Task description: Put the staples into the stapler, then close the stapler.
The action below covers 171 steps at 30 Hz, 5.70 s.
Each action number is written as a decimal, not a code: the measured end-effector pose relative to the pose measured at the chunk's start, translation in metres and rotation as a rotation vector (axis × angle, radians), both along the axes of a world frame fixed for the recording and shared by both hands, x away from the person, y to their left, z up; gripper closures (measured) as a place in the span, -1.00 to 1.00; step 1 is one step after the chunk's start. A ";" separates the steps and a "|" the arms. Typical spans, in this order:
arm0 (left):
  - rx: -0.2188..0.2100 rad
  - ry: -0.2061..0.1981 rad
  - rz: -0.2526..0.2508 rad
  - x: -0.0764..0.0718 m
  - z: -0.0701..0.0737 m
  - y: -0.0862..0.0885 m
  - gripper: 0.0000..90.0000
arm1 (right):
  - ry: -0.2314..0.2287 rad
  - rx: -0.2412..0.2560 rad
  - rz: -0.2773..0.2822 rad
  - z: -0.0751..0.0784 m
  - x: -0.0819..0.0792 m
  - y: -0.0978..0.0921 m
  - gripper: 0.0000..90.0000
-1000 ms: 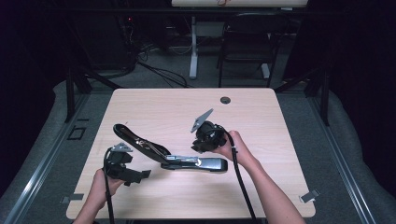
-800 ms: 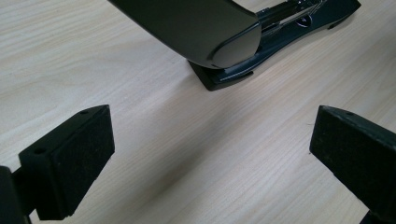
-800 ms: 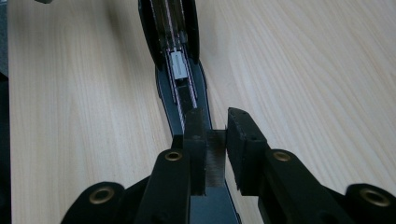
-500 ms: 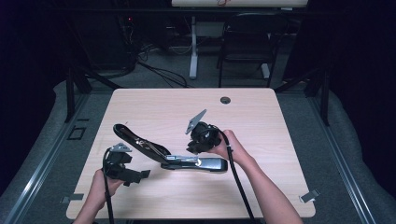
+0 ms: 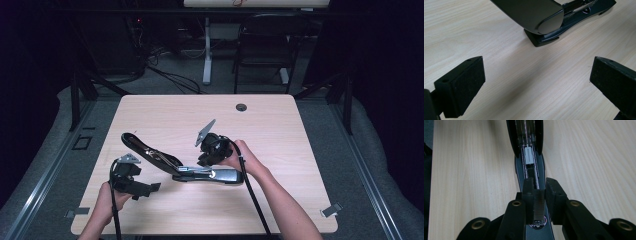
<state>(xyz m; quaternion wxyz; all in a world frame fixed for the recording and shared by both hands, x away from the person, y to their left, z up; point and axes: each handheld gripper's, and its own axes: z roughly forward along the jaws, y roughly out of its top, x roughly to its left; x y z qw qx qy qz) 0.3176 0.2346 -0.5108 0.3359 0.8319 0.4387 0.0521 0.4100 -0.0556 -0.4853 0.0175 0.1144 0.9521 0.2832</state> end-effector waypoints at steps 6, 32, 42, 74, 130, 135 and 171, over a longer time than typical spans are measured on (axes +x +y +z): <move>0.002 0.001 -0.006 0.000 -0.001 0.000 -1.00 | 0.012 -0.004 0.016 -0.006 0.003 0.002 0.74; 0.014 0.002 -0.013 -0.001 -0.001 0.000 -1.00 | 0.029 -0.023 0.052 -0.021 0.006 0.005 0.74; 0.019 0.004 -0.015 -0.001 -0.001 -0.001 -1.00 | 0.025 -0.053 0.074 -0.024 0.006 0.006 0.74; 0.025 0.008 -0.025 0.000 -0.002 -0.002 -1.00 | 0.002 -0.065 0.112 -0.026 0.004 0.006 0.73; 0.028 -0.035 0.025 0.001 0.004 0.006 -1.00 | 0.089 0.007 -0.396 -0.003 -0.040 -0.083 -0.95; 0.020 -0.032 0.031 0.002 0.004 0.006 -1.00 | 0.094 0.000 -0.425 -0.005 -0.049 -0.091 -0.94; -0.259 -0.301 0.406 0.004 0.028 0.049 0.87 | -0.147 0.028 -0.448 -0.005 -0.058 -0.077 0.85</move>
